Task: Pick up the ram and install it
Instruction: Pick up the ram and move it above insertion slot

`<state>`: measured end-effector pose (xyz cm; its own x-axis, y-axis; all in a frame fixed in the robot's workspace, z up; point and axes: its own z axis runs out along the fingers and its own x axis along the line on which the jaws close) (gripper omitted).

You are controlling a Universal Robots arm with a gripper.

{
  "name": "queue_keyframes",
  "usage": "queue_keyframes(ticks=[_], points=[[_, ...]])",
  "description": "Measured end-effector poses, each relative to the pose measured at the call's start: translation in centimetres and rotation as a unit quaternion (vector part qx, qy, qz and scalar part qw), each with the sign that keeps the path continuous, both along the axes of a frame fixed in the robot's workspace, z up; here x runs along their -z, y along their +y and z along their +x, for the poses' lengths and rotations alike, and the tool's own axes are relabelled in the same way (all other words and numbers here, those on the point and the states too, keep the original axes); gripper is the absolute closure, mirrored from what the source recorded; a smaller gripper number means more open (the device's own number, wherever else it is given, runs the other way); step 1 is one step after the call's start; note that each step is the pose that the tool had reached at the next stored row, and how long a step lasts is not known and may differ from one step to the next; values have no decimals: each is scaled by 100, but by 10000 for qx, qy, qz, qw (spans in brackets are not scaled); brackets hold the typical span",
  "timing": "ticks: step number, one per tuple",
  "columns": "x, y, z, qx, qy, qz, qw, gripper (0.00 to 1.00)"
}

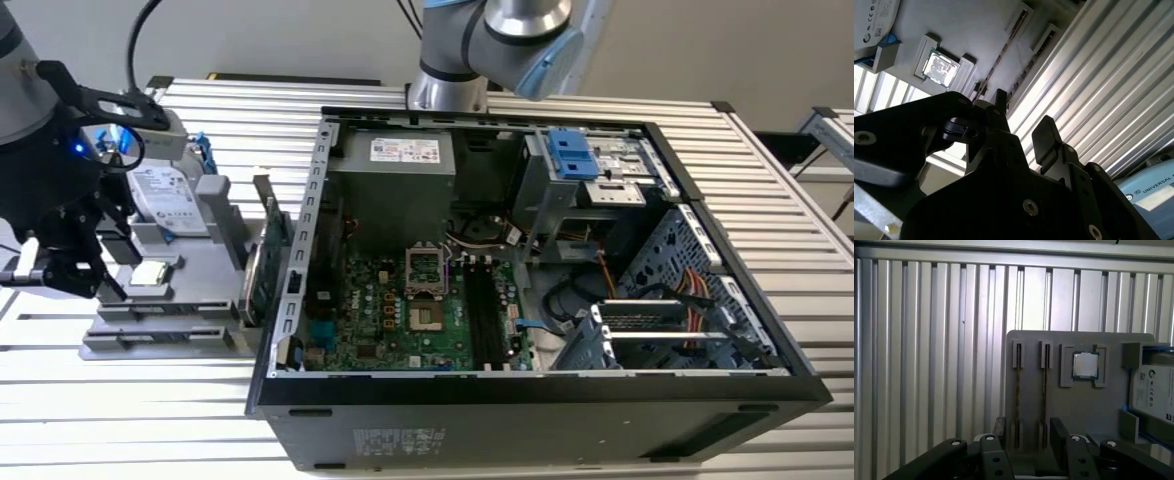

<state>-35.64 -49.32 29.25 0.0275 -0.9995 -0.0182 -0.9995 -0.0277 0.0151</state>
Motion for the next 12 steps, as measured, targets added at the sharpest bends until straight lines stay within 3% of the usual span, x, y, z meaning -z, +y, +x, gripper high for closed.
queue_keyframes(ticks=[12], points=[[133,0,0,0,0,0,10000,0]])
